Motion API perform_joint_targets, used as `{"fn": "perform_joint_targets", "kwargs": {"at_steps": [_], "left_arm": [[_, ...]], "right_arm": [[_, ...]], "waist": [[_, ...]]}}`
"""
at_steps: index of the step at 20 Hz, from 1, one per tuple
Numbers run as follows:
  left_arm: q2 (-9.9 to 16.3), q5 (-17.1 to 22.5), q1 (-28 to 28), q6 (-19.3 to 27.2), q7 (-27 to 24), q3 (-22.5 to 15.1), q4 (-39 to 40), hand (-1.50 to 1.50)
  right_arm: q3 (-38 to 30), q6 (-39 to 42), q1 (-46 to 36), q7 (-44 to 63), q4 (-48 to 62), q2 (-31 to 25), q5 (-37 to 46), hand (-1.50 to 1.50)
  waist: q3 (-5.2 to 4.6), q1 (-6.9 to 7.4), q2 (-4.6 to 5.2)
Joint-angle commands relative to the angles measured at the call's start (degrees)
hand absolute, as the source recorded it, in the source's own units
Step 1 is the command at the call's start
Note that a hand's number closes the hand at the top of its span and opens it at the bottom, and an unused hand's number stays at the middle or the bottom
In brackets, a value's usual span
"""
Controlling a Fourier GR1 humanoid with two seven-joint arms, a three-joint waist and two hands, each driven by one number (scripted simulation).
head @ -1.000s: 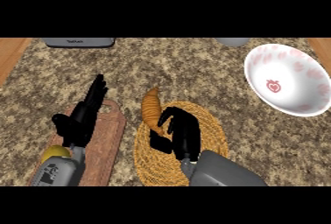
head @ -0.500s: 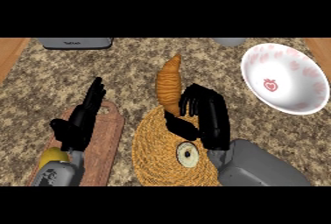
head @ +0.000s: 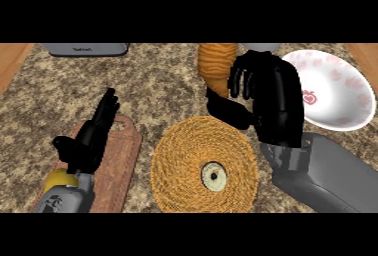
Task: Pick the croissant from the placemat and place it in the bowl
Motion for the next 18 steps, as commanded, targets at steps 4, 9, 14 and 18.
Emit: {"fn": "perform_joint_targets", "kwargs": {"at_steps": [4, 9, 14, 18], "left_arm": [[-0.4, -0.6, 2.4, -1.0, 0.7, -0.5, -3.3, 0.0], [-1.3, -2.1, -1.1, -0.7, 0.6, -0.3, -0.5, 0.0], [-1.4, -2.4, 2.8, -0.8, -1.8, -0.4, -0.9, 0.0], [-0.8, -1.4, -1.1, -1.9, 1.0, 1.0, -0.2, 0.0]], "right_arm": [[-10.7, 10.2, -7.7, 3.5, 3.8, 1.6, -0.4, 1.5], [-16.3, 14.8, -10.3, 2.5, 7.5, -1.6, -2.0, 1.5], [-17.2, 16.0, -5.4, -4.1, 14.8, -5.6, -2.4, 1.5], [-16.6, 19.8, -7.5, -4.0, 21.7, -7.2, 1.0, 1.5]], "waist": [[0.04, 0.95, 0.25], [0.04, 0.61, 0.32], [0.04, 0.76, 0.44], [0.02, 0.93, 0.52]]}}
